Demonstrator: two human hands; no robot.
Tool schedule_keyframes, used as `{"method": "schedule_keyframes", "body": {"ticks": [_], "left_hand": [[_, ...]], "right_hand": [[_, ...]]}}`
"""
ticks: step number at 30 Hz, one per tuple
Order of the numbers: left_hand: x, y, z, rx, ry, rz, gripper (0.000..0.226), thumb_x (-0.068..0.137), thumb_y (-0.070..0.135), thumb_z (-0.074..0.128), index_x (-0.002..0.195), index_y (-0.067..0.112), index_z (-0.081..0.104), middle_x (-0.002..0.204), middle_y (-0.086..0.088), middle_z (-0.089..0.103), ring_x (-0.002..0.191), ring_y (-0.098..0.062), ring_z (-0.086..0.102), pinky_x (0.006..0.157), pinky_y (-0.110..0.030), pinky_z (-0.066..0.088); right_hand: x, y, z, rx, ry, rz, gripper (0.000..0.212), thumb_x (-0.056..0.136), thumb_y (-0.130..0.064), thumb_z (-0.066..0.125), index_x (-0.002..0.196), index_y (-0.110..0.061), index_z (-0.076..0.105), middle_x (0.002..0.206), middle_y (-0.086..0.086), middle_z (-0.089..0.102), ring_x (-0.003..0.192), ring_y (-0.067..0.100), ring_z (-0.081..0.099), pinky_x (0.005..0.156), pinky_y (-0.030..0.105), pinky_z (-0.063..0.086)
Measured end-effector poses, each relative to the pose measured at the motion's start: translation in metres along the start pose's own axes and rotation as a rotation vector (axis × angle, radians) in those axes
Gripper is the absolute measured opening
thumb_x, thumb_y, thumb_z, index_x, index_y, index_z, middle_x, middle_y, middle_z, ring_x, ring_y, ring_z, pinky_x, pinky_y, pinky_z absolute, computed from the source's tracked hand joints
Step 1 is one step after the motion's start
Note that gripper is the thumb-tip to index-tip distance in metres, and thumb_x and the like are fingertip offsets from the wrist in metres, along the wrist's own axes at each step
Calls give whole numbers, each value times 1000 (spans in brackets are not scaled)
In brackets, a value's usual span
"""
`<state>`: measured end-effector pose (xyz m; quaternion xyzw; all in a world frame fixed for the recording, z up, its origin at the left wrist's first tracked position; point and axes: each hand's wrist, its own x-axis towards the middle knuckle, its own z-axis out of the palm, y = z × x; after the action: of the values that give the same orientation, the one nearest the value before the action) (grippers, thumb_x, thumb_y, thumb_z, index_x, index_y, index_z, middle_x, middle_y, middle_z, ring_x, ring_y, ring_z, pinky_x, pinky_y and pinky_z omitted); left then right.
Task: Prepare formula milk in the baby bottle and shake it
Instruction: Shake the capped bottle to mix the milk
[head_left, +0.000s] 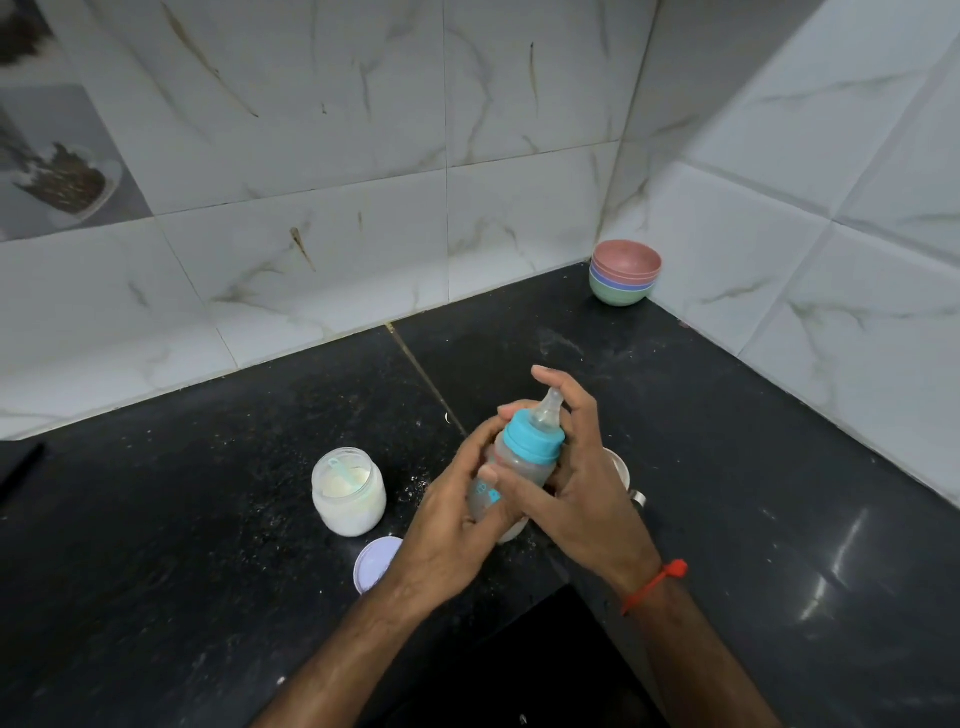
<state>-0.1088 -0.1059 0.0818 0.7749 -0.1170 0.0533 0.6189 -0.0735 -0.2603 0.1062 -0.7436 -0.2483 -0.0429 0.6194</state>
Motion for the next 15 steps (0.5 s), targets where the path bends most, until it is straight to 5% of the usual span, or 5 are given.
{"method": "schedule_keyframes", "body": {"ticks": [5,8,11,13,15], "left_hand": [[-1,0,-11,-143,-103,-136,117,81,-1,74,153,55,0,147,4,37,110,-16,69,95,-44,62],[1,8,-18,-345,-10,-133,103,76,6,62,148,62,15,155,11,33,108,-20,71,86,-49,63],[8,6,-26,-395,151,-109,84,81,8,50,143,61,28,155,8,36,125,-23,65,77,-47,64],[13,0,-30,-399,264,-128,76,81,10,46,138,59,35,151,6,41,126,-26,63,72,-42,65],[16,-5,-33,-384,354,-145,69,81,12,44,133,57,39,147,4,45,124,-28,63,68,-37,64]], "right_hand": [[-1,-2,-5,90,27,88,88,82,-15,85,147,-44,33,123,4,63,105,24,71,90,45,62],[1,3,-3,564,404,264,69,86,-15,77,142,-38,44,118,2,69,97,23,71,70,35,63],[12,19,-20,1096,743,344,39,101,-31,62,136,-23,49,140,12,63,105,28,71,63,37,63],[12,18,-21,1154,715,300,46,101,-34,60,141,-16,47,140,13,63,102,26,74,67,40,64],[10,9,-15,924,518,283,65,90,-26,70,148,-25,41,117,10,66,90,22,74,61,39,63]]}}
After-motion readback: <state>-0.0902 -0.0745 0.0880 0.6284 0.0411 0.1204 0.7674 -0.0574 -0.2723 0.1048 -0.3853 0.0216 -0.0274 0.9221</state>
